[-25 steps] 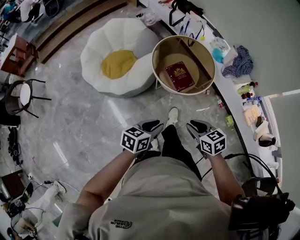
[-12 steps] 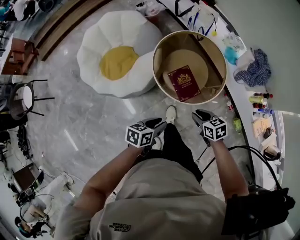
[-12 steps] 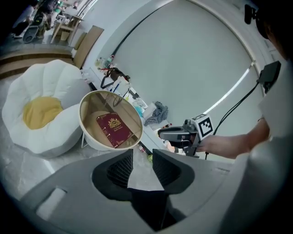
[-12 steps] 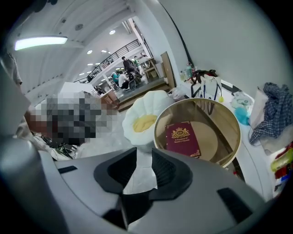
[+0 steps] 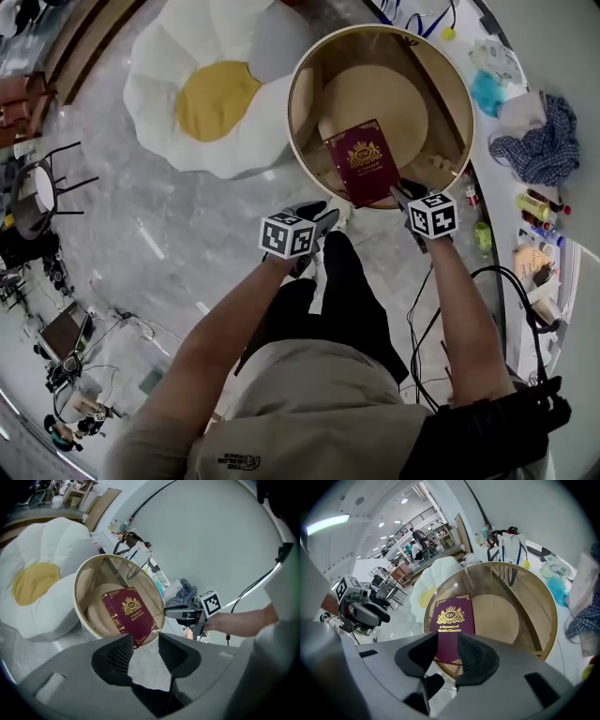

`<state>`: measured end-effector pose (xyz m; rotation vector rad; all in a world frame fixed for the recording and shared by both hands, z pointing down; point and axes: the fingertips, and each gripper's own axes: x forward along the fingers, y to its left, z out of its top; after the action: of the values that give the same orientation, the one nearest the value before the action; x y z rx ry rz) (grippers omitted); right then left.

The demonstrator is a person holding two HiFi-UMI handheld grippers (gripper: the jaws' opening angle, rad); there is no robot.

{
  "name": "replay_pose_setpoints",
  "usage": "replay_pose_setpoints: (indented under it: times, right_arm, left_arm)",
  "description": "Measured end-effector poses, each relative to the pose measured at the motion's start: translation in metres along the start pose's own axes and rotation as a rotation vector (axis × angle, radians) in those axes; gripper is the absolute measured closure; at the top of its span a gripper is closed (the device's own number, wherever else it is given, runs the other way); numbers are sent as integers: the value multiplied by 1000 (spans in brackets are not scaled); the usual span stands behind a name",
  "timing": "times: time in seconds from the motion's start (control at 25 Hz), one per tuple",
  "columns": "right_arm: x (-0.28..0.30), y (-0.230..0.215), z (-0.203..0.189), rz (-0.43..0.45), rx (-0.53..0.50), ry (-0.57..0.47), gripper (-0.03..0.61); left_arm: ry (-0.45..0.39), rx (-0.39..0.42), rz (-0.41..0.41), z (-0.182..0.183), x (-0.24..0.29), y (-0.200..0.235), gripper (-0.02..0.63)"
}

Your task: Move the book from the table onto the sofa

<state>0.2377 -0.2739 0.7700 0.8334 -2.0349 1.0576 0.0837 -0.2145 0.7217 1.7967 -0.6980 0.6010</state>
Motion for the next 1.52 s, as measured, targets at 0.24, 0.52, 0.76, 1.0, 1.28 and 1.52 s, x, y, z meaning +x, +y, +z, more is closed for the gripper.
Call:
replay_pose_setpoints:
  times: [0.24, 0.52, 0.76, 1.0, 1.28, 1.52]
  right_arm:
    - [54, -54, -1, 23, 13, 55, 440]
    - [87, -67, -11, 156, 148, 23, 440]
    - [88, -64, -12, 220, 270, -18, 492]
    - [84, -61, -11, 210, 301, -29, 503]
    - [67, -44, -11, 204, 328, -48, 522]
    - [65, -30, -15, 185, 349, -56, 526]
  left_arm:
    - [60, -58, 45, 7, 60, 48, 451]
    - [69, -162, 61, 11, 111, 80, 434]
    - [90, -301, 74, 11, 136, 92, 434]
    - [119, -297, 98, 11, 133, 94, 462]
    - [85, -273, 90, 15, 122, 86, 480]
    - [49, -266, 63, 22, 111, 91, 479]
